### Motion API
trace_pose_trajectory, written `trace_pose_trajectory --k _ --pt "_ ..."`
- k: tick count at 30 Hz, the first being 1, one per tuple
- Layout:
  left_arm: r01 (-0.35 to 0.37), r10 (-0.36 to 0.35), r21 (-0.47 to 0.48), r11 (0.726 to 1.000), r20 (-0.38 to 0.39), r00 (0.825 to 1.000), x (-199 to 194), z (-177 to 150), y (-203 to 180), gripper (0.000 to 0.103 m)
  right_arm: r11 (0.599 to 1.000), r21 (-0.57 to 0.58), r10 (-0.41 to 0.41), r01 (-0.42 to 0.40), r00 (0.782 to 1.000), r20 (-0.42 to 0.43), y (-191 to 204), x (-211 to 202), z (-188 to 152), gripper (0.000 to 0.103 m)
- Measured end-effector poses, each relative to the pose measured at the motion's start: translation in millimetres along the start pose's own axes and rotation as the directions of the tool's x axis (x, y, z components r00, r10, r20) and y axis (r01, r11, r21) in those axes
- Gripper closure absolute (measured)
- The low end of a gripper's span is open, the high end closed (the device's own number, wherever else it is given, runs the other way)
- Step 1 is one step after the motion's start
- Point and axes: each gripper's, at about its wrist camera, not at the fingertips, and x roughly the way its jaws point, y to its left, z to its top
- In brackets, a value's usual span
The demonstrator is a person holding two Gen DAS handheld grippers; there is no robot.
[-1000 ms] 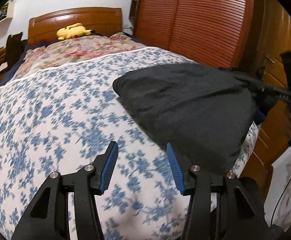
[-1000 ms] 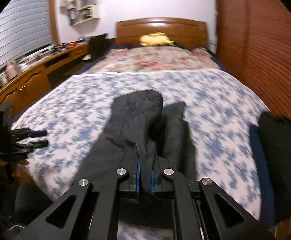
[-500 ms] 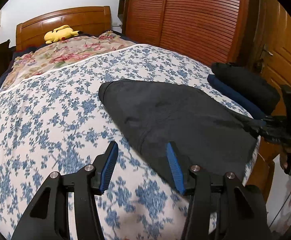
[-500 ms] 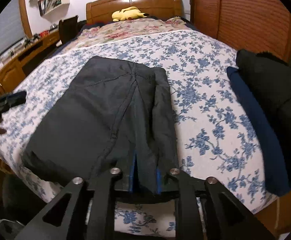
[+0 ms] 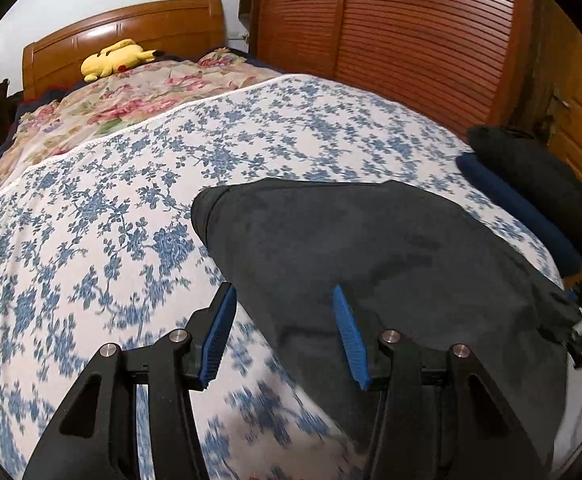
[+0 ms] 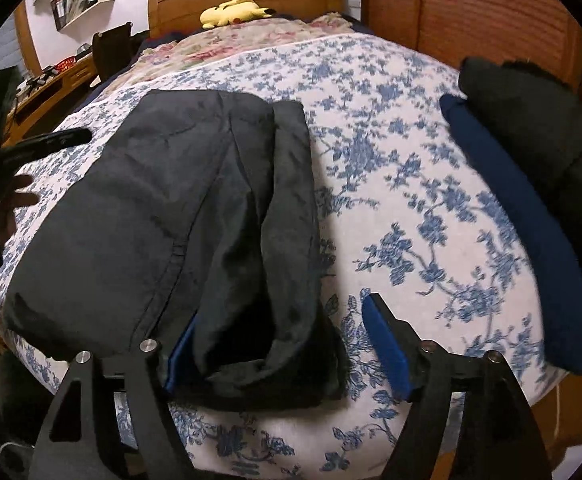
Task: Fold large clothes
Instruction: 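Grasp the folded jacket bundle with the left tool while the right tool grasps it too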
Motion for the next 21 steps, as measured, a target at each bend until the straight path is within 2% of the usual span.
trace_pose_trajectory --k 7,13,14,15,16,21 --pt "-0.032 0.031 -0.014 0.999 -0.045 0.999 47 10 18 0.051 1.0 0.012 0.026 -0.026 1.0 -0.011 -7 10 1 0.018" --pt "-0.027 0.025 -0.024 0.999 -0.055 0.998 65 13 23 0.051 0.999 0.045 0.03 -0.03 1.0 -0.009 -5 13 -2 0.016" --pt "-0.037 0.036 -0.022 0.999 -0.054 0.998 67 15 23 0.046 0.998 0.053 0.033 -0.033 0.999 -0.01 -5 14 -3 0.015" --pt "-0.062 0.061 -0.02 0.998 -0.05 0.997 69 15 23 0.035 0.997 0.062 0.037 -0.036 0.999 -0.012 -6 15 -3 0.015" --pt "-0.072 0.071 -0.021 0.997 -0.048 0.996 71 16 24 0.03 0.997 0.072 0.041 -0.04 0.999 -0.014 -7 16 -3 0.015" --pt "-0.035 0.032 -0.058 0.998 -0.062 0.998 81 21 36 0.024 0.994 0.1 0.042 -0.04 0.999 -0.024 -6 11 -8 0.015"
